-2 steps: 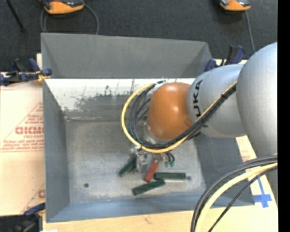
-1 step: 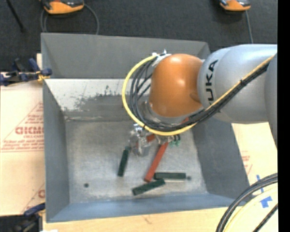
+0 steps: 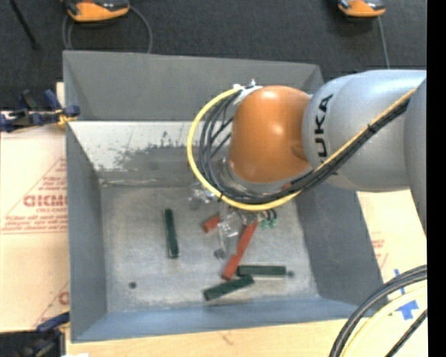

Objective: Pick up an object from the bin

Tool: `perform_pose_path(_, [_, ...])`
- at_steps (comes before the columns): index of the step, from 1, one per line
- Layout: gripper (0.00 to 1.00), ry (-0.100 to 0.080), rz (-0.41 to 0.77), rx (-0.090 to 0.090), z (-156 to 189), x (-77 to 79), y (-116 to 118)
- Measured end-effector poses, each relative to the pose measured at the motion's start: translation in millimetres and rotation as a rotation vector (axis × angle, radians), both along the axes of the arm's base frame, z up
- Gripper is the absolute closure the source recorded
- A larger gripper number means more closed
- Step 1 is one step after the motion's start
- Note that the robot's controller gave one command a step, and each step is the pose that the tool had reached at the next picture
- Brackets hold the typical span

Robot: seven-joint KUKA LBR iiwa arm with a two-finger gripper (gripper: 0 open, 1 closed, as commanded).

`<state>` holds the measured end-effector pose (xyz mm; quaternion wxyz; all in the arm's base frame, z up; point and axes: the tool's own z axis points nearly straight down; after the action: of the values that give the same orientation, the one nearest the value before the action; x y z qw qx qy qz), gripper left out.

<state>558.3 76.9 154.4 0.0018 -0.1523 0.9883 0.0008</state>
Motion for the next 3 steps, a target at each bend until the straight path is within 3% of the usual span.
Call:
perform_pose_path(1, [0.0,-0.001,-0.063,-0.002,-87.7,55.6,-41.8])
perform_pose_path(2, [1.0,-0.003,-0.063,0.0,-82.9,55.4,-39.3])
perform_pose_path(3, [1.0,0.001,0.001,-0.005,-66.5,30.2,-105.3])
